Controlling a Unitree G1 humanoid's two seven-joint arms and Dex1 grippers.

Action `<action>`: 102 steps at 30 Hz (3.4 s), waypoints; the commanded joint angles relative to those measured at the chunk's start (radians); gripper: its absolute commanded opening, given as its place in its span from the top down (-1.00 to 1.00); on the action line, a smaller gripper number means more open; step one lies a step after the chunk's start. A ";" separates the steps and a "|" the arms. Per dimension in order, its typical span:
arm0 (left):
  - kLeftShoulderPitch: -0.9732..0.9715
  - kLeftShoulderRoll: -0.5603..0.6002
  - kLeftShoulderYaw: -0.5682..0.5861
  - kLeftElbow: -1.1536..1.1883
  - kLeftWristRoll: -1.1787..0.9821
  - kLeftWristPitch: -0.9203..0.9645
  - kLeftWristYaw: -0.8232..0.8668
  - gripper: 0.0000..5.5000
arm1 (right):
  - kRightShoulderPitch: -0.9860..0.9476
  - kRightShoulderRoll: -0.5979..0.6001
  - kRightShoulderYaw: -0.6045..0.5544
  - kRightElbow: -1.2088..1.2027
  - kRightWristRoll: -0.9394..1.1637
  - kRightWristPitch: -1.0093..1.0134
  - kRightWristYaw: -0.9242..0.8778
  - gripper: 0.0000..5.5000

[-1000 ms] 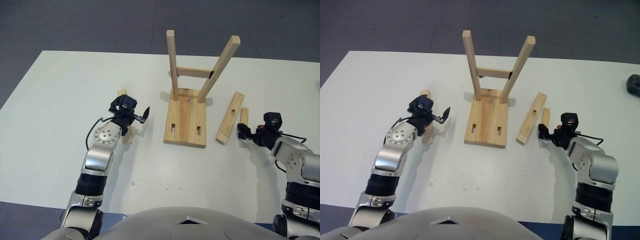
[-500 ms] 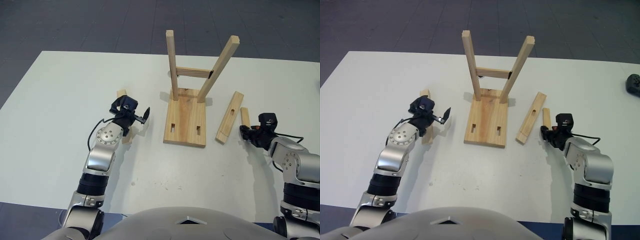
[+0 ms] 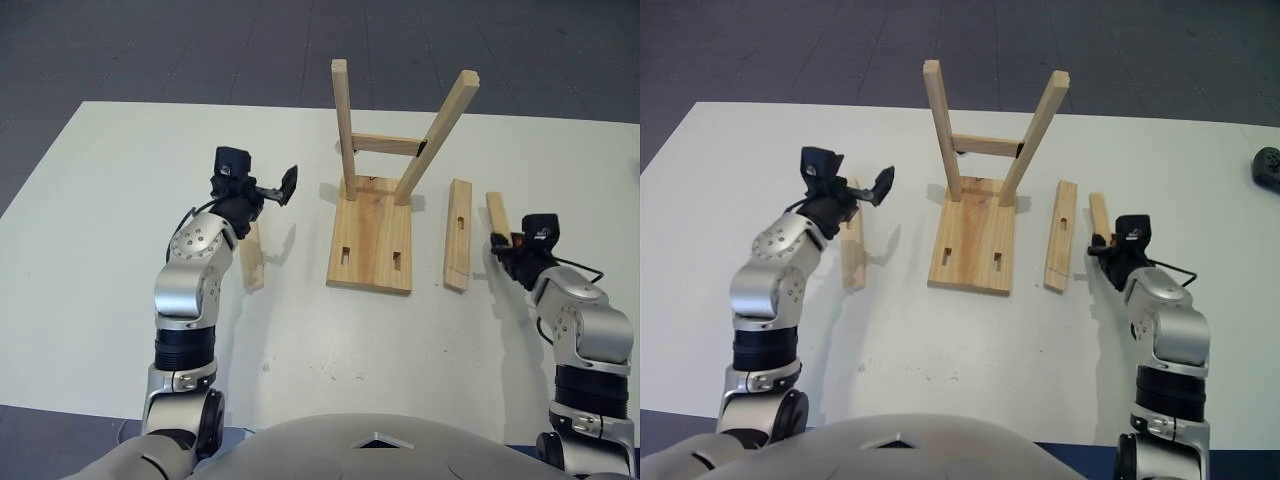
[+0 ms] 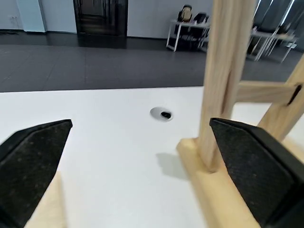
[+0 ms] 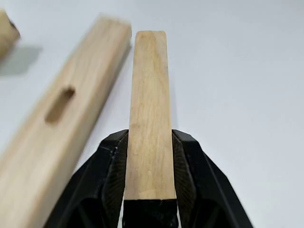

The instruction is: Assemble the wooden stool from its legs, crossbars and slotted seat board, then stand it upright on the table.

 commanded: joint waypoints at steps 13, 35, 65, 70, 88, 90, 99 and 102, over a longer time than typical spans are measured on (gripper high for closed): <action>-0.225 -0.089 0.141 -0.109 -0.933 0.283 0.321 -0.96 | -0.138 0.040 0.215 -0.397 0.277 -0.248 0.269 0.52; -0.201 -0.006 -0.021 -0.094 -0.986 0.189 0.345 -0.38 | -0.070 0.013 0.370 -0.432 0.175 -0.257 0.317 0.52; -0.237 0.037 -0.017 -0.064 -0.706 0.059 0.349 0.85 | -0.054 0.033 0.404 -0.391 0.041 -0.243 0.255 0.08; -0.261 0.182 0.088 -0.079 -0.532 0.013 0.406 0.85 | -0.040 0.030 0.370 -0.371 0.036 -0.245 0.239 -0.22; 0.163 0.067 0.088 -0.036 -0.142 -0.165 0.492 0.85 | 0.035 0.038 0.294 -0.362 -0.028 -0.260 0.177 -0.96; 0.165 0.050 0.077 -0.021 -0.115 -0.192 0.488 0.85 | 0.038 0.043 0.303 -0.365 -0.030 -0.259 0.177 -0.96; 0.117 -0.023 0.103 -0.036 -0.129 -0.186 0.495 0.85 | 0.048 0.042 0.324 -0.368 -0.044 -0.257 0.174 -0.96; 0.119 -0.019 0.098 -0.015 -0.103 -0.192 0.483 0.85 | 0.052 0.047 0.330 -0.371 -0.048 -0.255 0.169 -0.96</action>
